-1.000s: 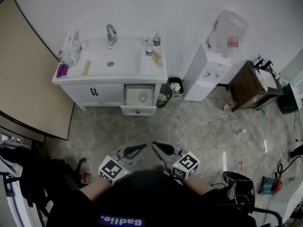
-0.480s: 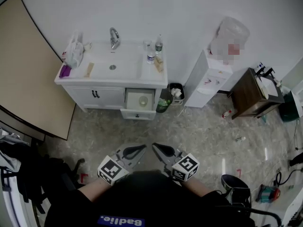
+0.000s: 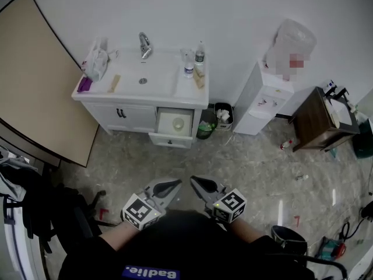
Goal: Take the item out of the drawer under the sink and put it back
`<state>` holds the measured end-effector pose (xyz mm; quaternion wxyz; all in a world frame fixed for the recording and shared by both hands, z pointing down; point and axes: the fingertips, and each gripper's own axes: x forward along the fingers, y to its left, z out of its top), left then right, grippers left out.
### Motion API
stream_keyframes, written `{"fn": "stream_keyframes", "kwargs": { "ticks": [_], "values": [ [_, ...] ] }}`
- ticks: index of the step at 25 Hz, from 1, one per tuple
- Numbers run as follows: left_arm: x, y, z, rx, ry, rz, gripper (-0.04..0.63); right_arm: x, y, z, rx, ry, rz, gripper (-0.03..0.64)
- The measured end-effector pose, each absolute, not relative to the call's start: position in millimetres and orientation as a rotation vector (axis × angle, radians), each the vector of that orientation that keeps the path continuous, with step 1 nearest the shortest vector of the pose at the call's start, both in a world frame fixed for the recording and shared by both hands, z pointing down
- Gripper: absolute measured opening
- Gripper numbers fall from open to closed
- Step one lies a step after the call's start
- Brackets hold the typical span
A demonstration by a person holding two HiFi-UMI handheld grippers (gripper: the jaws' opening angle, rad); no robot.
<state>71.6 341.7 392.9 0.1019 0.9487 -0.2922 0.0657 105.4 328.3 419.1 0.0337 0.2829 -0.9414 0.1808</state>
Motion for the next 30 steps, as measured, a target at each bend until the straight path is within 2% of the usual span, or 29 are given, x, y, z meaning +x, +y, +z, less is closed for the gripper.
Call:
{"fn": "stream_keyframes", "kwargs": {
  "ticks": [12, 21, 30],
  "values": [
    [53, 224, 401, 2.817, -0.804, 0.110, 0.006, 103, 226, 438, 1.002, -2.821, 0.566, 0.002],
    [-8, 94, 396, 2.847, -0.645, 0.104, 0.006, 34, 93, 438, 1.150, -2.735, 0.591, 0.002],
    [-32, 24, 411, 2.794, -0.601, 0.079, 0.006, 1, 28, 446, 1.134, -2.682, 0.552, 0.002]
  ]
}}
